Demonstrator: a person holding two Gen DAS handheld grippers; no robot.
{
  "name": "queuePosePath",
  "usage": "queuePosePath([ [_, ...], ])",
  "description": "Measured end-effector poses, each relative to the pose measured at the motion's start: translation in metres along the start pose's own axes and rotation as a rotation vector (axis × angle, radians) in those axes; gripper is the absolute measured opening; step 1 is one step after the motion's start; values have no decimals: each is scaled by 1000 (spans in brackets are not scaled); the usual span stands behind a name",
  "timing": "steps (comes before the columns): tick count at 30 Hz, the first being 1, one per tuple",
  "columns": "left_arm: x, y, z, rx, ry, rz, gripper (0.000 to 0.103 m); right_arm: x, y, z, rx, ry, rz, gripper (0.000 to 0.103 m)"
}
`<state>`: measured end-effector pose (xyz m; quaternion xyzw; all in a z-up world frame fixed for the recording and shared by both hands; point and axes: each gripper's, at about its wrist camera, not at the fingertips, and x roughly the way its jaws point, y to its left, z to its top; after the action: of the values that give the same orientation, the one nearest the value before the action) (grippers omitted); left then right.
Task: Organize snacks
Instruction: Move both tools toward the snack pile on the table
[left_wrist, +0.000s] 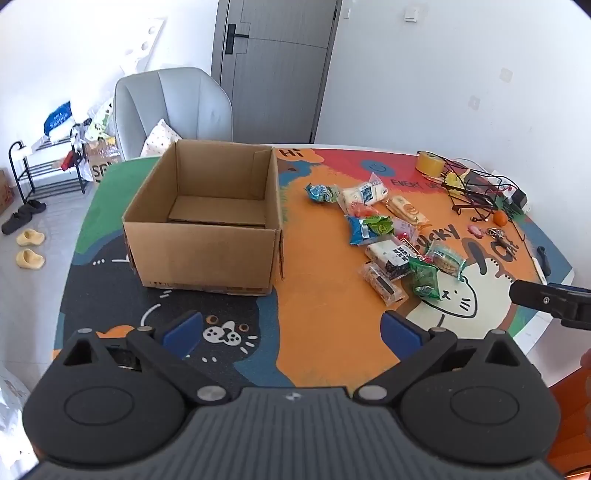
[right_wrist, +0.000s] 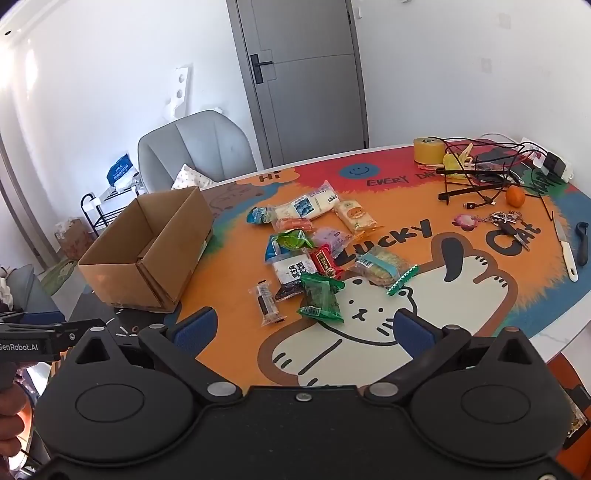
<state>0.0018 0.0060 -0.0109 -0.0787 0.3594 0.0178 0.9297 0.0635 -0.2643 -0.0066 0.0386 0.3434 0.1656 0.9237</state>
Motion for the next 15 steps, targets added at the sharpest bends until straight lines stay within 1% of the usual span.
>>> queuePosePath([
  [15, -6, 7, 6, -11, -22, 19, 102, -2, 1, 1, -17, -6, -6, 103],
])
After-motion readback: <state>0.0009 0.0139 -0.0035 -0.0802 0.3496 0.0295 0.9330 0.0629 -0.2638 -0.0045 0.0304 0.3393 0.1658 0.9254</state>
